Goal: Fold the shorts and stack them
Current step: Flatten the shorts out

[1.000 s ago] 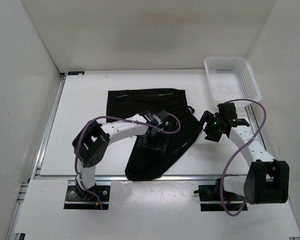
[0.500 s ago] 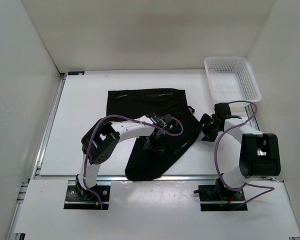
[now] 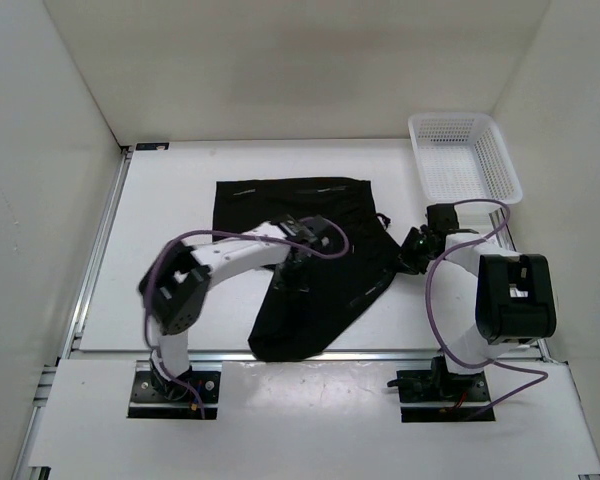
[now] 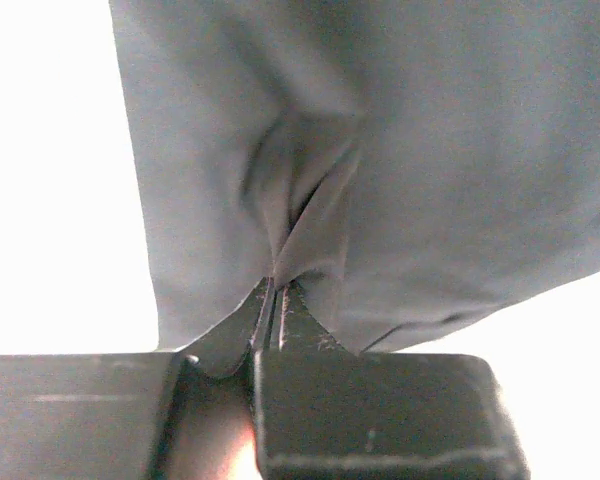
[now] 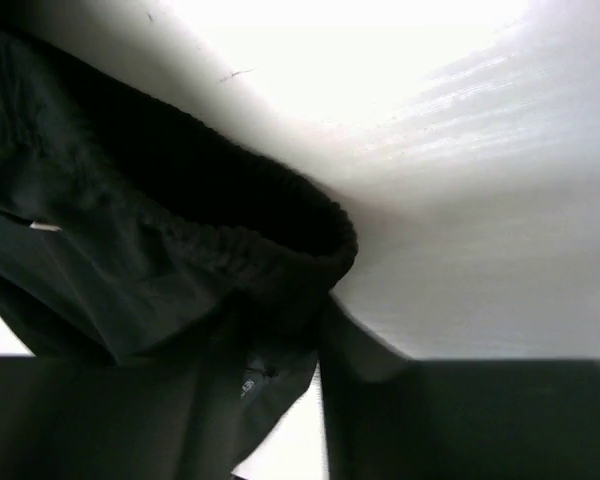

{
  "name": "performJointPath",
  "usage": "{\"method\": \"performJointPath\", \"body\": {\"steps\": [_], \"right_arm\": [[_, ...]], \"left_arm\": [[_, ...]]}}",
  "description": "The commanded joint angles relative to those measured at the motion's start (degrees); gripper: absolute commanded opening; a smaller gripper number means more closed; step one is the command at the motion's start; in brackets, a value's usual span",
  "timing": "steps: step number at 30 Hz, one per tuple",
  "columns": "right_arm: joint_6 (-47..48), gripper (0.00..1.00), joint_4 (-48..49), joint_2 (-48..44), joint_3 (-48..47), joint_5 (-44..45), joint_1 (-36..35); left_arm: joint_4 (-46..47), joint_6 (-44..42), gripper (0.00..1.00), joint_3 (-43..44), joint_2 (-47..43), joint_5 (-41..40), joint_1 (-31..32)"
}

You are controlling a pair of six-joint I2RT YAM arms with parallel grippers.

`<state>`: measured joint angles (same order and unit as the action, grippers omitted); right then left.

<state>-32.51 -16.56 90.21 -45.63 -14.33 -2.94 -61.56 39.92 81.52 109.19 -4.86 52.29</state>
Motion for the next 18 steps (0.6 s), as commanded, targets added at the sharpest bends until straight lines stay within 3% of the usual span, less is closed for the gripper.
{"method": "performJointPath", "body": {"steps": [1,2,3,4,8,9,10,11,12,13,15,18], "right_arm": [[-0.27,0.27,1.18,0.93,-1.31,0.43,0.3],[-0.27,0.2,1.18,0.93,-1.31,0.44,0.3],[-0.27,0.06,1.18,0.93,-1.31,0.44,0.3],[-0.79,0.01,1.7,0.93,-1.31,0.44,0.3],[-1.5,0.0,1.7,0.14,-0.78,0.44,0.3],[-1.5,0.0,1.7,-0.65,-0.26,0.44,0.3],[-2.02,0.0,1.7,-0.65,0.36,0.44,0.3],[-2.03,0.0,1.7,-1.44,0.36,0.44,0.3],[-2.03,0.0,1.7,-2.05,0.36,0.44,0.3],[-2.03,0.04,0.83,-2.06,0.36,0.96,0.3],[-2.03,0.17,0.12,-3.28,0.89,0.97,0.3],[-2.03,0.46,-1.55,-5.31,0.89,2.37,0.3]], "left_arm": [[-2.86,0.08,0.1,-3.45,-12.84,-2.88,-7.01],[-2.25,0.07,0.1,-5.03,-16.69,-2.87,-9.03],[-1.29,-0.89,0.1,-8.18,-18.47,-2.18,-13.49],[-1.28,-2.03,0.1,-9.69,-19.88,-2.17,-15.79],[1.53,-4.24,0.1,-15.94,-22.53,-0.15,-26.52],[1.53,-4.24,0.17,-16.82,-22.53,-0.15,-29.76],[2.4,-4.85,0.35,-18.31,-21.92,0.38,-31.36],[3.45,-4.85,0.77,-18.93,-20.69,1.42,-32.85],[3.46,-4.85,0.9,-18.94,-20.68,1.44,-34.26],[4.25,-4.85,0.96,-19.46,-19.98,2.04,-36.28],[4.26,-4.85,0.98,-18.77,-19.98,2.05,-37.78],[4.26,-4.33,0.98,-15.43,-20.77,2.58,-38.58]]}}
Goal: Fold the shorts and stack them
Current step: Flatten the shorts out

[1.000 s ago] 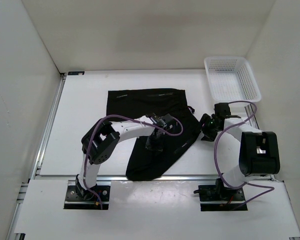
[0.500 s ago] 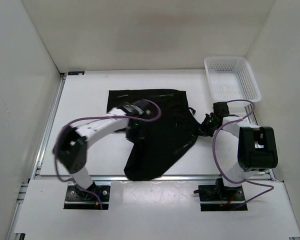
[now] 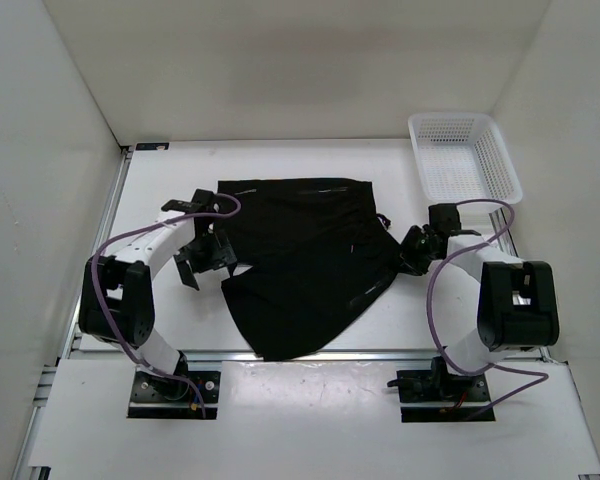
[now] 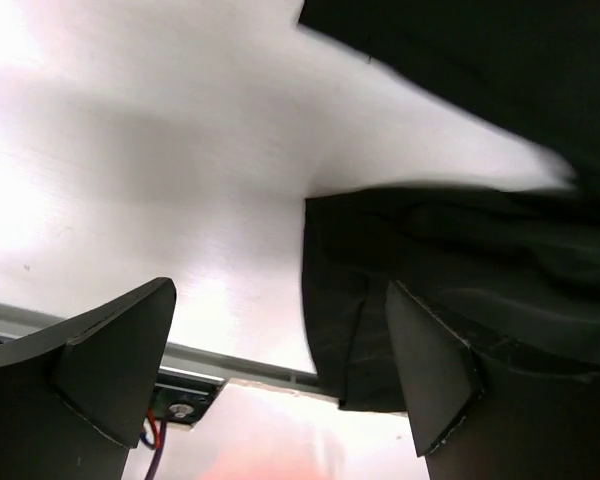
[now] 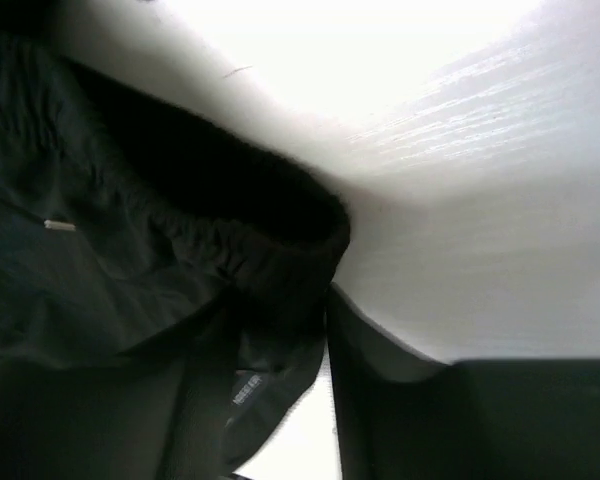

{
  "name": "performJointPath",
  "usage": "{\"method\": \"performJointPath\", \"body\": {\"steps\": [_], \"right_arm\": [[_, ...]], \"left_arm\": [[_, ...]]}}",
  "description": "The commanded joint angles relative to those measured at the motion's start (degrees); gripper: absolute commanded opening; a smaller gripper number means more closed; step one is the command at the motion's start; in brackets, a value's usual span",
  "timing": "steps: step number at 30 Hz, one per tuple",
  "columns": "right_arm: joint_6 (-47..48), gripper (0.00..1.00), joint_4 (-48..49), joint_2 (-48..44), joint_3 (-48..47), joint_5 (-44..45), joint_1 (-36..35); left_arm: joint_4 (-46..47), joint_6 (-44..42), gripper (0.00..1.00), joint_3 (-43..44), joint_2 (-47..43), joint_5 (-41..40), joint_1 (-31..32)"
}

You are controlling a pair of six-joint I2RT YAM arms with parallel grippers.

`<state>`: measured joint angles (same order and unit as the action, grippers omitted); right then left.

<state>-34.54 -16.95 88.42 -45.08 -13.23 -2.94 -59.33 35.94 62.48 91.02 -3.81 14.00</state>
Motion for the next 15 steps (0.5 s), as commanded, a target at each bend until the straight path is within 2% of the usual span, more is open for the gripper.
{"method": "performJointPath", "body": {"steps": [1,3,4,7,9,11,12,14,15], "right_arm": [[0.0,0.59,-1.85,-4.13,0.34,2.06,0.3],[0.0,0.69,-3.87,-5.97,-0.53,4.26,0.3],[0.0,0.7,-4.75,-6.76,-1.75,5.31,0.3],[1.32,0.72,-6.69,-10.98,-4.22,10.92,-1.45],[2.63,0.68,-8.27,-12.4,-8.6,13.92,-5.22],[4.04,0.56,-8.27,-9.77,-12.47,14.82,-9.09],[4.74,0.4,-9.32,-8.02,-17.36,15.43,-10.15],[6.15,0.26,-10.55,-1.08,-22.66,15.43,-12.17],[6.16,0.14,-11.17,1.46,-25.29,14.91,-12.18]], "left_arm": [[2.03,-0.35,0.98,5.79,-2.0,1.53,-0.9],[1.24,-0.96,0.97,8.52,0.71,1.53,-1.43],[1.24,-1.57,0.95,9.93,1.87,1.53,-1.43],[0.71,-2.27,0.94,15.55,6.95,0.21,-1.43],[0.71,-2.8,0.93,20.12,9.95,0.21,-1.96],[0.18,-3.33,0.91,23.11,14.96,0.21,-2.57],[0.18,-4.03,0.91,25.82,16.54,0.21,-2.57],[-0.35,-4.56,0.85,28.04,20.94,0.21,-3.18],[-0.35,-4.57,0.83,29.53,22.08,-0.4,-3.19]]}}
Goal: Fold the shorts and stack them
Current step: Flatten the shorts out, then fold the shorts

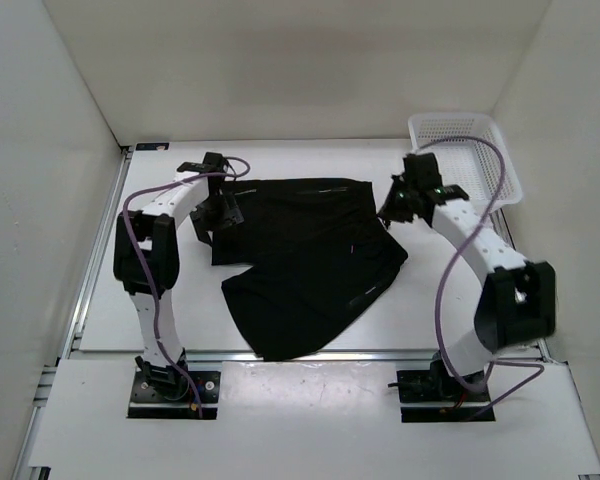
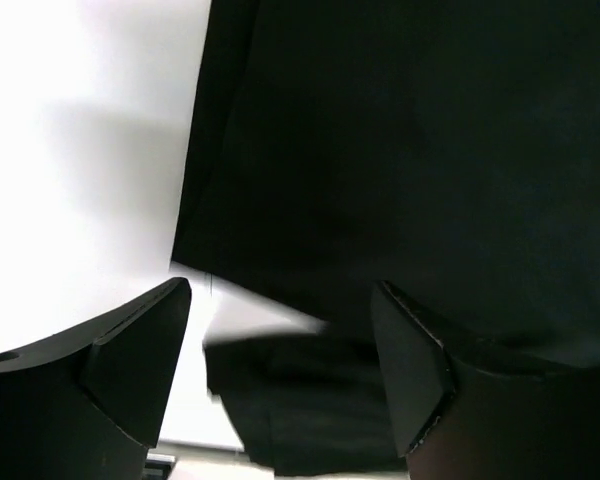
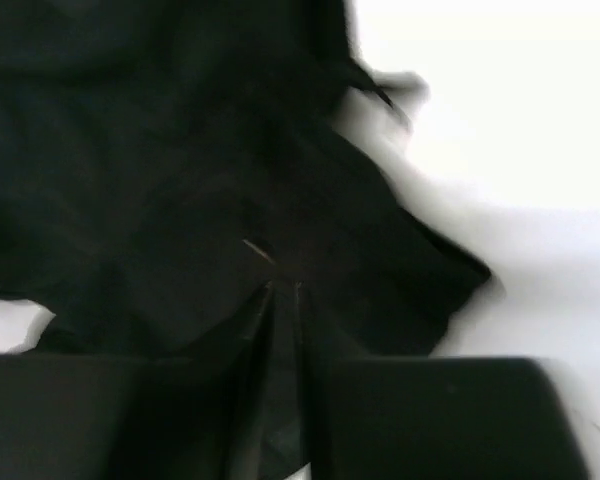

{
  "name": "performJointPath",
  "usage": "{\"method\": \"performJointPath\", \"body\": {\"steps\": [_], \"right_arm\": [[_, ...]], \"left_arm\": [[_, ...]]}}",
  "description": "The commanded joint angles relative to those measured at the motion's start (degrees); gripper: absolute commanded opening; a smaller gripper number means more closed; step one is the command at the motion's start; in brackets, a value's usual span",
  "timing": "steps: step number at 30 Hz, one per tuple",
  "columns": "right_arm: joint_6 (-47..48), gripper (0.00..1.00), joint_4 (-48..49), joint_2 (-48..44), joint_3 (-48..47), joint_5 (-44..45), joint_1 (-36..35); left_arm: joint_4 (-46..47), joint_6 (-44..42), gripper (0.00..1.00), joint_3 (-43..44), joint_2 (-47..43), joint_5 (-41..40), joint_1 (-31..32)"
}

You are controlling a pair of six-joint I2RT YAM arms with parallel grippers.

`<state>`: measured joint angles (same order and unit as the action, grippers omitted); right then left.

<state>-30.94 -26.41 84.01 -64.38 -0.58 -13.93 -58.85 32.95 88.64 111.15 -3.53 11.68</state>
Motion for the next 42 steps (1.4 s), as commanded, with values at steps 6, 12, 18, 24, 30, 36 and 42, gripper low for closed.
{"method": "performJointPath", "body": {"steps": [6,12,18,24,30,36,42], "right_arm": [[3.78,0.06,-2.94,23.81,-23.4,-2.05,-3.64],[0.02,0.06,-4.69,41.55,-36.66,-1.35,-2.51],[-3.95,0.05,-7.6,49.67,-43.37,2.6,-0.66],[-5.89,0.05,-9.27,55.64,-51.0,3.13,0.49],[-3.44,0.34,-11.11,59.96,-61.47,-0.29,0.49],[-0.88,0.81,-9.36,53.29,-63.76,-3.46,0.49],[-0.35,0.87,-5.68,35.9,-53.16,-4.08,0.49]], "left_arm": [[-0.31,-2.1,0.82,4.43,6.61,-0.07,-3.5],[-1.61,-3.77,0.82,10.75,13.91,0.45,-4.04],[-3.63,-4.91,0.82,18.48,20.84,0.98,-5.18],[-7.67,-6.75,0.82,34.21,30.67,2.74,-5.79],[-9.27,-7.81,0.85,51.62,37.46,3.97,-6.84],[-9.79,-9.04,0.98,54.89,30.98,3.45,-8.08],[-9.79,-9.04,0.99,37.73,9.64,0.64,-7.3]]}}
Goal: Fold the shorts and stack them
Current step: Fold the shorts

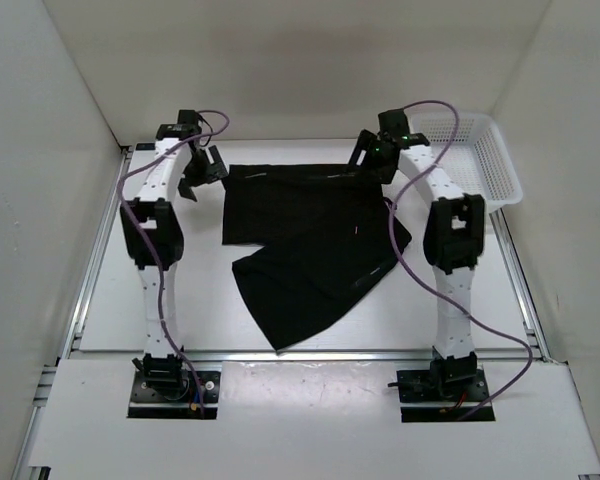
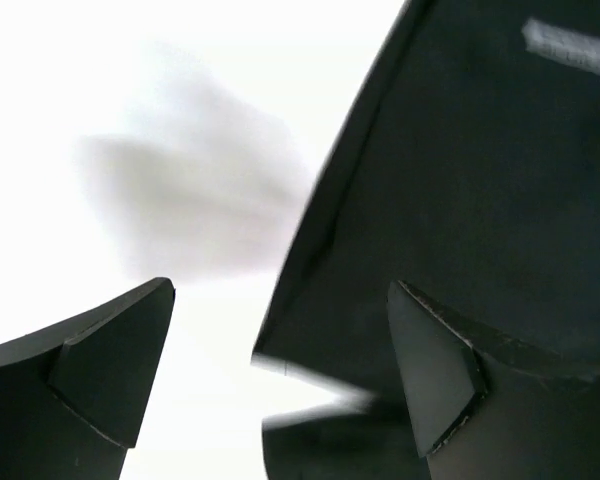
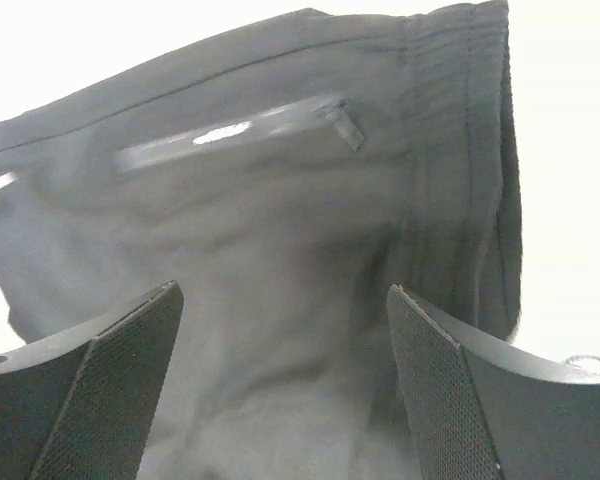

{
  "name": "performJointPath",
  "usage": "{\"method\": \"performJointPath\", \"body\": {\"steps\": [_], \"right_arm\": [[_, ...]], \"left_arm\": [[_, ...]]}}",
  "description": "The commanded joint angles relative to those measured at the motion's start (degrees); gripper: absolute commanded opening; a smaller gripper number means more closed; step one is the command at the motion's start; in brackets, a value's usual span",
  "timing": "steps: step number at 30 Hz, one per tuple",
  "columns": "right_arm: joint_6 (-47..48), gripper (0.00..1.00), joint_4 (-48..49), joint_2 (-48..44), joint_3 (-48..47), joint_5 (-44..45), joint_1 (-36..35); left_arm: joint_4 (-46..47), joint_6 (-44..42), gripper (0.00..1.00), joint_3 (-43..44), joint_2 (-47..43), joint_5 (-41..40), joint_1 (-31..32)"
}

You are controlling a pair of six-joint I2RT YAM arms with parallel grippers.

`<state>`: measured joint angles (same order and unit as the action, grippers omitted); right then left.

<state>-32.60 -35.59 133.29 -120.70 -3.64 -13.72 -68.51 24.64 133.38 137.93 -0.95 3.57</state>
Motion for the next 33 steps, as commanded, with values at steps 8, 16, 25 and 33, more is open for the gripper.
{"method": "performJointPath", "body": {"steps": [8,16,25,33], "right_arm": [[-1.31,0.71,10.89,-43.8,42.27,1.63,3.34],[-0.71,0.51,10.11,-57.61,65.67,-3.3,7.56],[-0.71,0.51,10.11,-61.49,73.16,-5.15,10.02],[-1.24,0.58,15.55,-55.26,75.62,-12.7,15.3]], "left_arm": [[11.02,14.27,0.96,-56.53,-48.7,6.66,20.22],[13.67,30.9,0.95,-73.52,-53.73,6.66,44.93],[14.89,35.38,0.87,-75.72,-41.43,5.08,53.99],[18.5,37.49,0.78,-78.54,-39.84,4.12,53.99]]}}
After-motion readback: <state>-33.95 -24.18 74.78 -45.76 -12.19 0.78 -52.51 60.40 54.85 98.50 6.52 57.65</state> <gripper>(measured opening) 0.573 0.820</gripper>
